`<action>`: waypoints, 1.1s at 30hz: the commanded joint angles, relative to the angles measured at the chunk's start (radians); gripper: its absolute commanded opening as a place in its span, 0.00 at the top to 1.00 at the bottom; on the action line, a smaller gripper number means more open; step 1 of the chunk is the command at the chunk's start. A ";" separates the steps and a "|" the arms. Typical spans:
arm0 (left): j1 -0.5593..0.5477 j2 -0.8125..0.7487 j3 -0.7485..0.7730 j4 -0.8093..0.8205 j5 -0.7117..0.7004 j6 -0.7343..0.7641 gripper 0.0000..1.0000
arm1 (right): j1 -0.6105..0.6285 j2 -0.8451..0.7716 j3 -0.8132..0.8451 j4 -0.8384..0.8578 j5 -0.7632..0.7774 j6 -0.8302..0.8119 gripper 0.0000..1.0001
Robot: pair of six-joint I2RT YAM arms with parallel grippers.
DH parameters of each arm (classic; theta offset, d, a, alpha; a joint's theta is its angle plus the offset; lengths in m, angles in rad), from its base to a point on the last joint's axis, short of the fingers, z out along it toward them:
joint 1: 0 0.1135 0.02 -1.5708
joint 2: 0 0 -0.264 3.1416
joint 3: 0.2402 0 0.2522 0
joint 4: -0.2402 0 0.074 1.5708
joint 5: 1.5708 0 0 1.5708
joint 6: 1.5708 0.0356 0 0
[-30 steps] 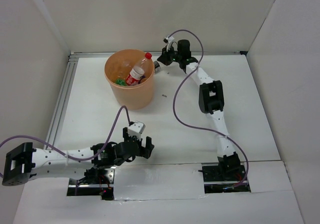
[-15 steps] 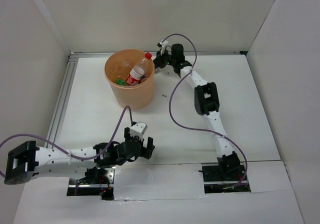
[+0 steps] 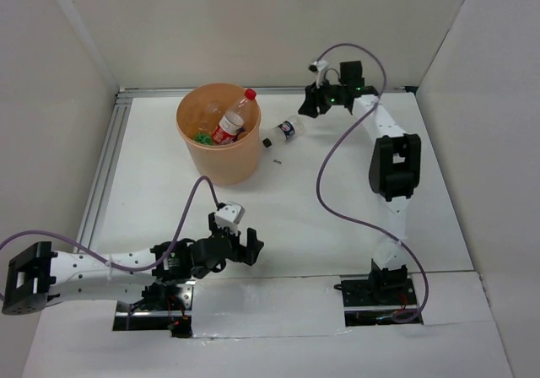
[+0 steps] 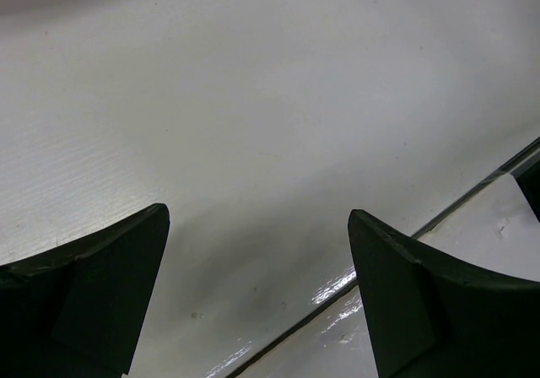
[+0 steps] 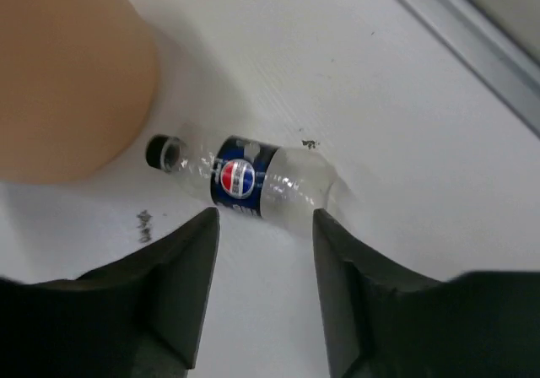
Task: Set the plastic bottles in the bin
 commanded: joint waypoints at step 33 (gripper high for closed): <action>-0.005 -0.061 -0.075 0.144 0.057 0.055 0.00 | 0.100 -0.230 -0.219 -0.634 0.090 -1.491 0.01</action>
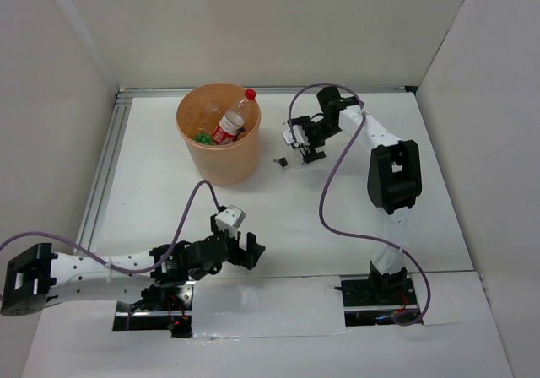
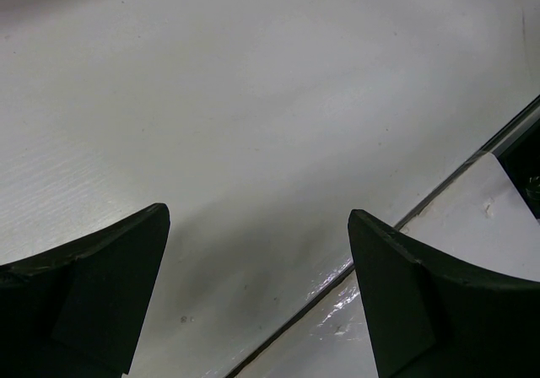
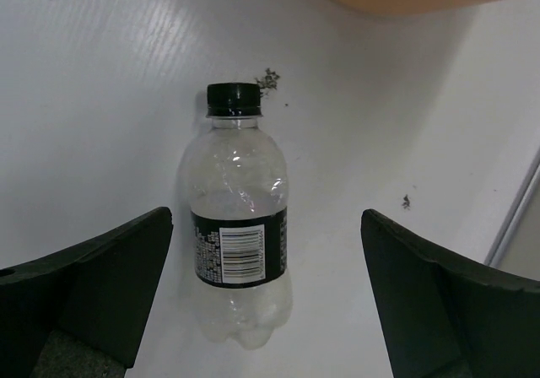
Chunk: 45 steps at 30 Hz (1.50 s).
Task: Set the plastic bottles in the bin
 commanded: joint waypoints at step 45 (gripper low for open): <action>-0.005 -0.036 -0.026 0.080 -0.037 0.021 0.00 | 0.304 0.031 0.621 0.406 -0.136 1.063 0.65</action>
